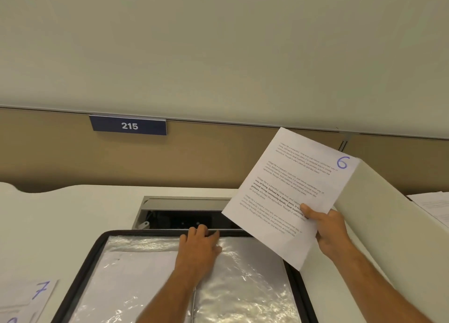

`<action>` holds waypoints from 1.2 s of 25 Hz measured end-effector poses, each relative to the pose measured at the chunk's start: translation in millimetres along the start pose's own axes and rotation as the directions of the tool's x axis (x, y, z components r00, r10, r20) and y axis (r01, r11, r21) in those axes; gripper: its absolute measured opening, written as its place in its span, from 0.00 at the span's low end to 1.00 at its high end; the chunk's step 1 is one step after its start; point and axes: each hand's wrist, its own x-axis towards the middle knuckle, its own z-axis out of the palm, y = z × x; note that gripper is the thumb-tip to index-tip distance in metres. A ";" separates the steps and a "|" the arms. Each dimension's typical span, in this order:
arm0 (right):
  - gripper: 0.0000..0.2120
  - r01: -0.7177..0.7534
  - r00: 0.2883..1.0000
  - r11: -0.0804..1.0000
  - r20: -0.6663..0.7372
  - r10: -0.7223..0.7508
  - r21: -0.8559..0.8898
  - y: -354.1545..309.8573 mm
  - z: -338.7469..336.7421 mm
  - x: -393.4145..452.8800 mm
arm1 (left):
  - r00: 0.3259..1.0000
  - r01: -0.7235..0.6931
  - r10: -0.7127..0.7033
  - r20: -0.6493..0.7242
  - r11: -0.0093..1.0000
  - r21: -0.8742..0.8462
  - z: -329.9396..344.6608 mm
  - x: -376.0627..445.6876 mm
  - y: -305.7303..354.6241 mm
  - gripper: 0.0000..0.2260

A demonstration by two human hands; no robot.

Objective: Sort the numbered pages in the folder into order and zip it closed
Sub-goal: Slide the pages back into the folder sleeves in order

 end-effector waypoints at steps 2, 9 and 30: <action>0.22 -0.021 0.999 1.000 -0.027 0.021 0.009 8.3 1.7 3.5 | 0.995 -0.037 0.036 -0.088 0.999 -0.013 6.7 -0.6 1.6 0.14; 0.35 0.018 0.999 0.995 -0.053 -0.013 0.093 18.7 20.0 3.7 | 0.938 -0.110 0.036 -0.345 0.974 -0.197 19.1 -2.8 -0.4 0.09; 0.26 0.062 0.997 0.978 -0.046 -0.054 0.200 45.6 85.7 9.5 | 0.954 -0.110 0.041 -0.298 0.970 -0.217 25.5 -10.8 5.4 0.16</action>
